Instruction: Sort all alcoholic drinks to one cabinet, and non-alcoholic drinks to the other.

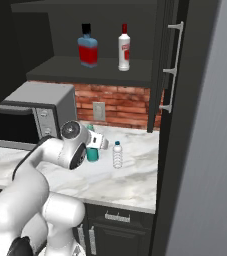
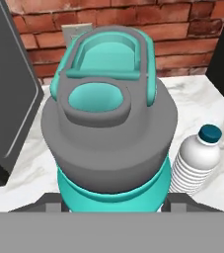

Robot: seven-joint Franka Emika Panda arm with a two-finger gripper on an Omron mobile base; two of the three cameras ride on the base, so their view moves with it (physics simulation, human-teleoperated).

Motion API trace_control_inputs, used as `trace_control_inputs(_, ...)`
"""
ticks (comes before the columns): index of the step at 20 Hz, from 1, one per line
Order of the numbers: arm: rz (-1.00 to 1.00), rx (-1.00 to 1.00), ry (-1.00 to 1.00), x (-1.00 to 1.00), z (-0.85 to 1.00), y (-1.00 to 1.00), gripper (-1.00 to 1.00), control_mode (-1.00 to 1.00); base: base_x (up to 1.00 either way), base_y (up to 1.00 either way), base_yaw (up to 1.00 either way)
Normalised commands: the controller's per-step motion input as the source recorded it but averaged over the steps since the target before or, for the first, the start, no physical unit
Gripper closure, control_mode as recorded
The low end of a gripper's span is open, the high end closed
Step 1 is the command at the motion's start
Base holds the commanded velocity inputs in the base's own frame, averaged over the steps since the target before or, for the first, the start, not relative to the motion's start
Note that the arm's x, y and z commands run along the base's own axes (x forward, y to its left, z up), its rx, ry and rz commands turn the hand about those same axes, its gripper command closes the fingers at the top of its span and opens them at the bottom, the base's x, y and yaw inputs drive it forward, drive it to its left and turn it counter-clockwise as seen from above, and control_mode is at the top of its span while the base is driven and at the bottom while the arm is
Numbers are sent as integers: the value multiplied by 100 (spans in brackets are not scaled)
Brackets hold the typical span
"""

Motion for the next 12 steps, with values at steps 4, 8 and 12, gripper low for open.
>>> trace_control_inputs(4, 5, -3, -1, -40, 34, 6, 100, -100, 0, 0, 0)
trace_control_inputs(8, 2, -2, -1, -44, 35, 2, 100, -100, 0, 0, 0)
trace_control_inputs(12, 1, -1, -2, -36, 41, 0, 100, -100, 0, 0, 0)
